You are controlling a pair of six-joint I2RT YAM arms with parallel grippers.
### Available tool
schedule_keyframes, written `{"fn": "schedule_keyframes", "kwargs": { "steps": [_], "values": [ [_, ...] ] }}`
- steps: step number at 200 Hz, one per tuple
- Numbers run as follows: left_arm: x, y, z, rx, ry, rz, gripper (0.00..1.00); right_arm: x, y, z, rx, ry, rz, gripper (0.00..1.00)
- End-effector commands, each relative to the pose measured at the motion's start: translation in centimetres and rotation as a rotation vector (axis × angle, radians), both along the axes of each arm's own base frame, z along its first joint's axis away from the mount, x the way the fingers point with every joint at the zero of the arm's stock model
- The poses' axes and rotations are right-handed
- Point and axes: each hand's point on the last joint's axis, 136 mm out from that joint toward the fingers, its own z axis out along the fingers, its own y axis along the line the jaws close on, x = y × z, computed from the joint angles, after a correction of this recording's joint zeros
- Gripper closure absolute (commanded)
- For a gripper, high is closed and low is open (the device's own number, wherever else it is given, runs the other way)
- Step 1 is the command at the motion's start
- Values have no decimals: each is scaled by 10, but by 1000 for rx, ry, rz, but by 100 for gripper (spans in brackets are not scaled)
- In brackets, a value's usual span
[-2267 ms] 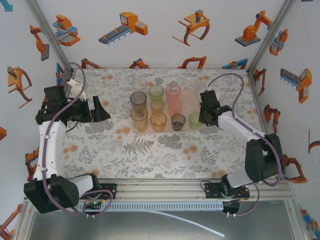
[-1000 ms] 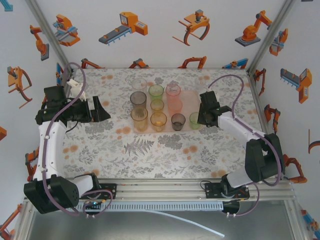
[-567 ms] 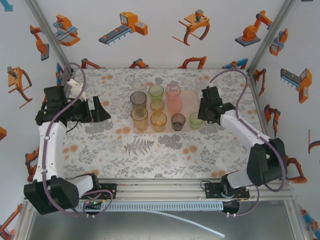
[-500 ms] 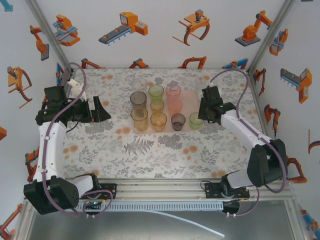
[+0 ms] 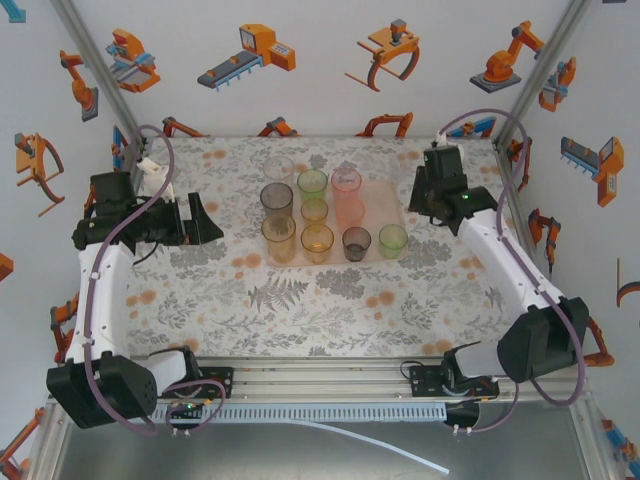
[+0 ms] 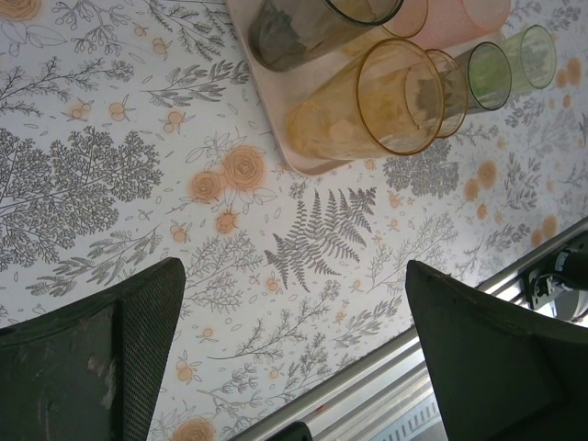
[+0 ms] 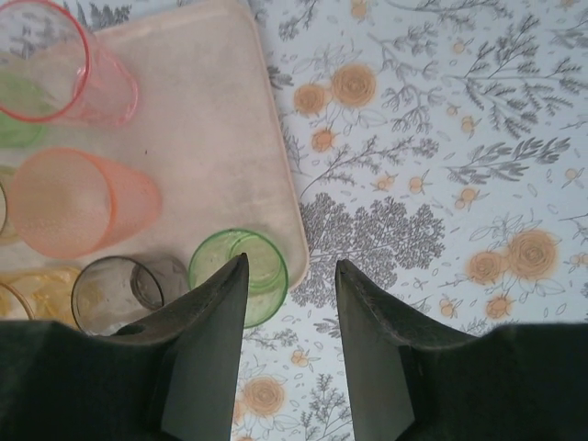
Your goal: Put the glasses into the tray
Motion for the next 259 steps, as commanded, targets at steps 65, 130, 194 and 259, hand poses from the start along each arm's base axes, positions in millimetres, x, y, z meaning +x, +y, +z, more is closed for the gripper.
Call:
{"fn": "schedule_keyframes", "kwargs": {
  "steps": [65, 130, 194, 259],
  "values": [
    [5, 11, -3, 49, 6, 20, 3, 132, -16, -2, 40, -74, 12, 57],
    [9, 19, -10, 19, 40, 40, 3, 206, -28, -56, 35, -66, 4, 57],
    [12, 29, -16, 27, 57, 68, 3, 226, -26, -73, 44, -94, 20, 57],
    [12, 30, -18, 25, 62, 73, 3, 234, -26, -92, 52, -53, 24, 59]
  ]
}}
